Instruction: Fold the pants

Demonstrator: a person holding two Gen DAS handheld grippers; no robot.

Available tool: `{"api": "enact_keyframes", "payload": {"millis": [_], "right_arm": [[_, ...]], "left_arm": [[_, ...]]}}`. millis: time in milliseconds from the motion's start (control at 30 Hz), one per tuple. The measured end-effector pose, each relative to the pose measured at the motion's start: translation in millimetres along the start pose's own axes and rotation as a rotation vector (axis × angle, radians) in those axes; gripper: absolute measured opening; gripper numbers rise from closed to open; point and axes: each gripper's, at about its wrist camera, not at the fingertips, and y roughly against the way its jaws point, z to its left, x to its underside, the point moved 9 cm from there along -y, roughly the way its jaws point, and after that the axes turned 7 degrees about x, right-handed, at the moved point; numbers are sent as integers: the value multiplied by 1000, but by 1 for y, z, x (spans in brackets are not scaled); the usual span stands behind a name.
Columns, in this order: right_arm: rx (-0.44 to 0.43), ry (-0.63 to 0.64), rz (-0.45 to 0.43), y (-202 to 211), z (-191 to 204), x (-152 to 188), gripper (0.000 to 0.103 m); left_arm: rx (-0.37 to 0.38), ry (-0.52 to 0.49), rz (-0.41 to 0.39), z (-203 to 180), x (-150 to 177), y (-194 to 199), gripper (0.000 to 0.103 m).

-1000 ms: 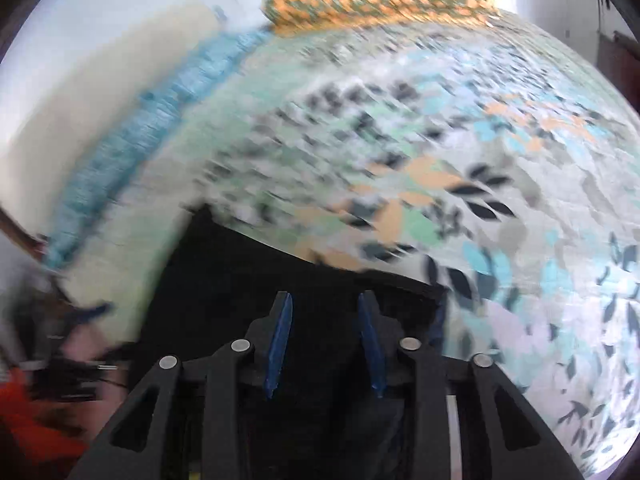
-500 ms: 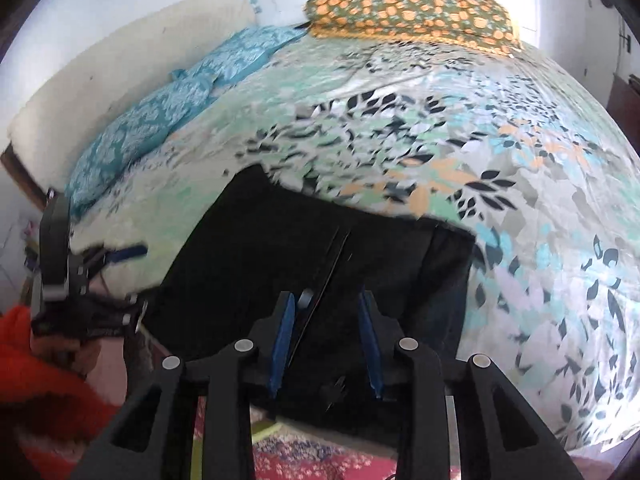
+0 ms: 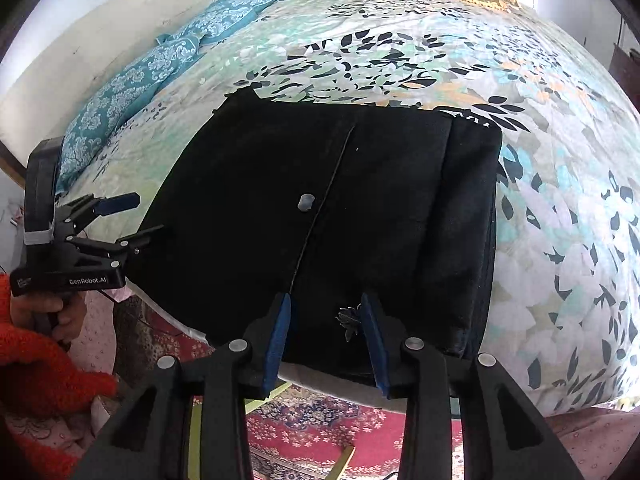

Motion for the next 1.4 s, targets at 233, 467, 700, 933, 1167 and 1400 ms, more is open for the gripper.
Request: {"api": "enact_keyframes", "payload": {"millis": [233,467,700,933,1167,1400], "right_arm": [[-25,-33,-81,17,-1,-11,38],[3,-49,-58,15,-7,-9,38],[-5,-94,-98,21,-18,-12,38],[-14,-109,-127,26,-21,-19,38],[-16,-128,-128,26,-24,-19,38],[-23,-130,-128,26,-22,-18,43]], "left_arm": [[4,3,-30,0,-3,9,94],[-10,37,-63,10,-9,18,94],[-34,103,-71,30,-10,21,94],[-71,91,-70,34,-10,22,94],[-88,84,-56,36,-8,20,94],[-96,80,-39,36,-6,17,94]]}}
